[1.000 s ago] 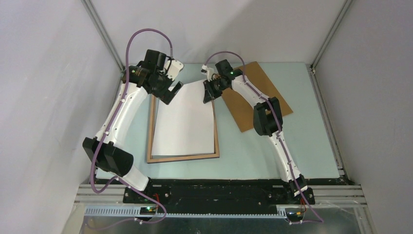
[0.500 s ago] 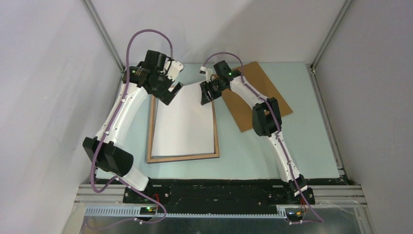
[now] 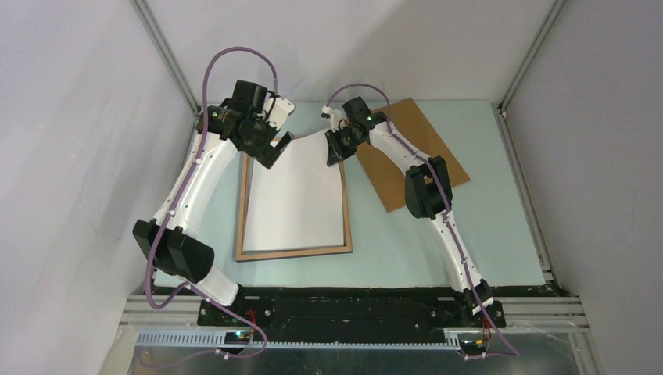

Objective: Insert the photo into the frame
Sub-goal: Turn over the photo from the photo frame.

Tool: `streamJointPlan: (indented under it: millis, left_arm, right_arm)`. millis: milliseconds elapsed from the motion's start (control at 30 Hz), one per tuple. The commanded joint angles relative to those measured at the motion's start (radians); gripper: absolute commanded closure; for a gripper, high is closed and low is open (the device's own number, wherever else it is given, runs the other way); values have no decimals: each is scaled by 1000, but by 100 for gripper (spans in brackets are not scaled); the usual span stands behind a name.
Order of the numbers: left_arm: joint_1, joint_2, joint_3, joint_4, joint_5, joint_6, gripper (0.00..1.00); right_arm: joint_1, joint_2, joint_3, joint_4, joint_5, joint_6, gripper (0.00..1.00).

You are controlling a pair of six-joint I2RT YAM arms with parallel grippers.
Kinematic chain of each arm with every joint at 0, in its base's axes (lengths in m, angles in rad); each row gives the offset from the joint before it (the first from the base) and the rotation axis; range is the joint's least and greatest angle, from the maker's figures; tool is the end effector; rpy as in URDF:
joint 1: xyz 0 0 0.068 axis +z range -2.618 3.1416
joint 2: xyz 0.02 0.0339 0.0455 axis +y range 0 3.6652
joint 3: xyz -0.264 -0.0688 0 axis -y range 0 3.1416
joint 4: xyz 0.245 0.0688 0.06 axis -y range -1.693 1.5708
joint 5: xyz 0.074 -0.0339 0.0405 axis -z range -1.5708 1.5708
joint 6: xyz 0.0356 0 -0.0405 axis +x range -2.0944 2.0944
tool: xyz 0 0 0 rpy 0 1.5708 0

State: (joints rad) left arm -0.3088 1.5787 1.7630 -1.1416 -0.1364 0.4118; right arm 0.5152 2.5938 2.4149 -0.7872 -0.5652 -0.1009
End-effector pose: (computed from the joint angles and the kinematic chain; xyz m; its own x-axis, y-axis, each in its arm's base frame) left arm 0.3014 -0.0911 0.3920 -0.6232 0.6150 -0.4831 0.5194 0.7873 0.3323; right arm 0.4747 0.2907 0.1808 -0.6436 -0.4622 -0.6100 -0.7497 0.5410 0.3811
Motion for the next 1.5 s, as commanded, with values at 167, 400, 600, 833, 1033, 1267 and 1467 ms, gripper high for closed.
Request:
streamJointPlan:
  millis: [167,400,600,833,1033,1267,1467]
  left_arm:
    - [6,-19,6,16,-7,8,0]
    - [6,-15,10,16,-15,9,0]
    - [6,-11,13,16,-21,11,0]
    - [6,-6,17,16,-26,14,0]
    - [6,1,25,16,-26,12,0]
    - [6,-2,14,16,-24,13,0]
    - [6,-4,14,16,-24,14,0]
  right_arm:
    - [-2,-10,18,13,-91,-11,90]
    - [1,-4,26,12,-122,-38,96]
    - [7,16,59,-2,-125,-57,97]
    - [17,30,84,-28,-123,-98,98]
    - [20,30,76,-21,-117,-92,99]
    - [5,9,23,53,-112,-24,99]
    - [-9,3,3,76,-105,5,98]
